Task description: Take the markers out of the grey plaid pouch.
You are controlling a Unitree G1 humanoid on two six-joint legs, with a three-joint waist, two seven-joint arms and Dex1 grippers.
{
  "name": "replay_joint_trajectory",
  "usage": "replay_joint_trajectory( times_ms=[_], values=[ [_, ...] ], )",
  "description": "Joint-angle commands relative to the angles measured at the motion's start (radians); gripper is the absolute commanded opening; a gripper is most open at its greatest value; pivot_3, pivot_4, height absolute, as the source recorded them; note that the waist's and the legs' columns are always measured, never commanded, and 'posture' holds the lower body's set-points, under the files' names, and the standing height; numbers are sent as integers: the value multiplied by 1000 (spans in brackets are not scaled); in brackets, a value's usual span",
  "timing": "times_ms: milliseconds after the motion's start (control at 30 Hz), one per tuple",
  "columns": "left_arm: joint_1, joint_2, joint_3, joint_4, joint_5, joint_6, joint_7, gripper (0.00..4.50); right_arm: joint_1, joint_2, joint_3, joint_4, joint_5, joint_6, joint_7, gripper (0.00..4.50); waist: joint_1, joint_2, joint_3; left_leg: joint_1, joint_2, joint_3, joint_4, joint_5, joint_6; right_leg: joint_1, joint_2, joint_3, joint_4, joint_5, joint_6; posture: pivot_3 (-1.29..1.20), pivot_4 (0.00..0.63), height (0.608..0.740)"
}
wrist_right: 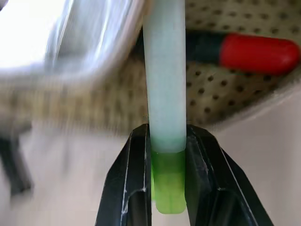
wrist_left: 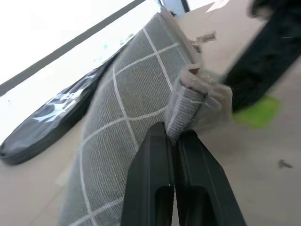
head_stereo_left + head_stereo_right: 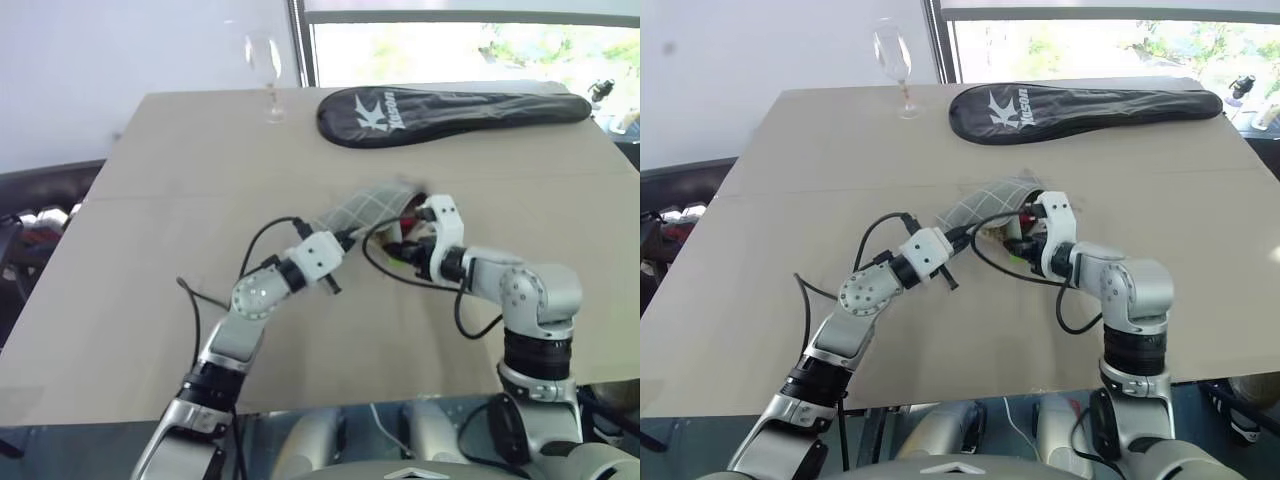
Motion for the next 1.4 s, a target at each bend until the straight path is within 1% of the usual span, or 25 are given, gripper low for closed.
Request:
replay_joint_trajectory(
  times_ms=[33, 100, 133, 267, 300, 367, 467, 600, 700, 733, 767, 833, 867, 933, 967, 1067, 1167, 1233, 1300, 1400],
  values=[
    [-24, 3, 23, 15, 18, -32, 42, 0, 21, -92, 61, -102, 51, -40, 58, 408, -1, 0, 0, 0, 0, 0, 0, 0, 0, 0, 0, 0, 0, 0, 0, 0, 150, 740],
    [-28, 11, 26, 29, 21, -41, 50, 0, 46, -185, 102, -135, 41, -74, 78, 408, 0, 0, 0, 0, 0, 0, 0, 0, 0, 0, 0, 0, 0, 0, 0, 0, 150, 740],
    [-27, 14, 27, 32, 22, -44, 53, 0, 53, -212, 114, -142, 39, -86, 80, 408, 1, 0, 0, 0, 0, 0, 0, 0, 0, 0, 0, 0, 0, 0, 0, 0, 150, 740],
    [-24, 29, 40, 42, 19, -47, 58, 0, 102, -403, 173, -160, -8, -218, 127, 408, 3, 0, 0, -1, 0, 0, 0, 0, 0, 0, 0, -1, -1, 0, 0, 0, 150, 740],
    [-22, 30, 43, 39, 10, -41, 53, 0, 120, -456, 184, -164, -16, -253, 150, 408, 3, 0, 0, -1, 0, 0, 0, 0, 0, 0, 0, -1, -1, 0, 0, 0, 150, 740],
    [-15, 34, 47, 29, -4, -33, 41, 0, 148, -526, 176, -160, -19, -289, 172, 408, 5, -1, 0, -1, 0, 0, 1, 0, 0, 0, -1, -1, -1, 0, 0, 0, 150, 740],
    [-1, 47, 54, 15, -5, -38, 33, 0, 163, -570, 100, -82, -56, -313, 122, 408, 3, -1, 0, -1, 0, 0, 1, 0, 0, 0, 0, -1, -1, 0, 0, 0, 150, 740],
    [9, 61, 65, 6, -16, -37, 26, 0, 162, -561, 32, -11, -105, -311, 29, 408, 6, -1, 0, -1, 0, 0, 1, 0, 0, 1, -1, -1, -1, 0, 0, 0, 150, 740],
    [11, 74, 71, 1, -22, -35, 24, 0, 171, -568, 6, 15, -137, -337, -9, 408, 5, -1, 0, -1, 0, 0, 1, 0, 0, 0, -1, -1, -1, 0, 0, 0, 150, 740],
    [10, 78, 75, 0, -24, -35, 23, 0, 179, -573, 0, 16, -142, -338, -14, 1418, 6, -1, 0, -1, 0, 0, 1, 0, 0, 0, -1, -1, -1, 0, 0, 0, 150, 740],
    [9, 83, 79, -1, -26, -34, 22, 0, 185, -578, -6, 16, -153, -340, -24, 1748, 5, -1, 0, -1, 0, 0, 1, 0, 0, 0, -1, -1, -1, 0, 0, 0, 150, 740],
    [10, 88, 84, -3, -29, -33, 20, 0, 192, -582, -9, 11, -170, -345, -40, 2756, 6, -1, 0, -1, 0, 0, 1, 0, 0, 0, -1, -1, -1, 0, 0, 0, 150, 740],
    [11, 90, 85, -4, -30, -33, 19, 0, 195, -583, -8, 8, -177, -347, -45, 3138, 6, -1, 0, -1, 0, 0, 1, 0, 0, 0, -1, -1, -1, 0, 0, 0, 150, 740],
    [14, 93, 88, -5, -32, -35, 16, 0, 204, -575, -3, -2, -183, -338, -54, 4178, 5, -1, 0, -1, 0, 0, 1, 0, 0, 0, -1, -1, -1, 0, 0, 0, 150, 740],
    [15, 94, 89, -6, -33, -36, 14, 0, 211, -572, 4, -11, -181, -332, -52, 4454, 5, -1, 0, -1, 0, 0, 1, 0, 0, 0, -1, -1, -1, 0, 0, 0, 150, 740],
    [24, 94, 89, -20, -63, -31, -10, 0, 234, -551, 45, -74, -148, -351, -16, 4454, 4, -1, 0, -1, 0, 0, 1, 0, 0, 0, -1, -1, -1, 0, 0, 0, 150, 740],
    [44, 91, 85, -60, -129, -14, -66, 0, 240, -531, 124, -148, -123, -442, 53, 4454, 0, -1, 0, -1, 0, 0, 1, 0, 0, 0, 0, 0, -1, 0, 0, 0, 150, 740],
    [62, 100, 74, -93, -175, 0, -124, 0, 232, -499, 156, -184, -89, -473, 91, 4454, 1, -1, 0, -1, 1, 0, 1, 0, 0, 0, 0, 0, -1, 0, 0, 0, 150, 740],
    [76, 108, 69, -122, -208, 19, -167, 0, 213, -460, 166, -200, -67, -487, 98, 4454, 3, -1, 0, -1, 1, 0, 1, 0, 0, 1, 0, -1, -1, 0, 0, 0, 150, 740],
    [98, 119, 69, -171, -251, 60, -215, 0, 171, -394, 141, -210, -13, -472, 95, 3652, 4, -1, 0, -1, 1, 0, 2, 0, 0, 1, 0, -1, -1, 0, 0, 0, 150, 740]
  ],
)
